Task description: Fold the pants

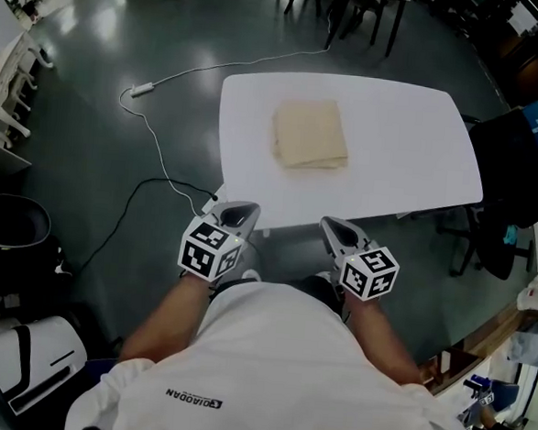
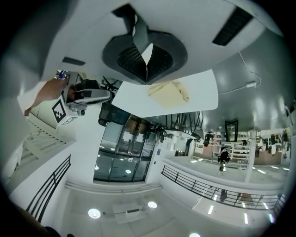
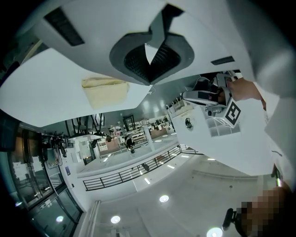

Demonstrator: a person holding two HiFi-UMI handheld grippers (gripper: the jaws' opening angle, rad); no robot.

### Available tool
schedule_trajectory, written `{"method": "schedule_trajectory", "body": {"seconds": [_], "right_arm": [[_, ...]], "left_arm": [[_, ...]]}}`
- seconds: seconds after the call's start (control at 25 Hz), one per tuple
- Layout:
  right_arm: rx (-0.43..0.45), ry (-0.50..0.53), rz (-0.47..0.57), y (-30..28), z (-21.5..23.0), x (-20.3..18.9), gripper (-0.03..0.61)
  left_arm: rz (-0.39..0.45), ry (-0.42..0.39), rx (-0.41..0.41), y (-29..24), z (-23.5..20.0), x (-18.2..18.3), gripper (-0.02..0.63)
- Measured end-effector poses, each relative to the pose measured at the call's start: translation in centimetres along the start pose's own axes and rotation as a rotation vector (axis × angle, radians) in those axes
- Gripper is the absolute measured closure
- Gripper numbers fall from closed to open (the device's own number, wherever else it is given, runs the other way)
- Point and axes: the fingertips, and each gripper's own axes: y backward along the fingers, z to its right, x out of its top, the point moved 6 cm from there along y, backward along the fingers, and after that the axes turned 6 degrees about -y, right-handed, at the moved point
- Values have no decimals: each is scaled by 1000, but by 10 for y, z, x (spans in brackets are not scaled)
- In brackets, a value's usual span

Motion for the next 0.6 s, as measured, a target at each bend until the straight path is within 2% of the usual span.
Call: {"method": "schedule_trajectory", "body": {"seconds": [0.6], "right_arm": [[-26, 12, -23, -4, -1, -5, 560]], "left_arm": [[7, -7, -7, 0, -10, -1, 584]]}}
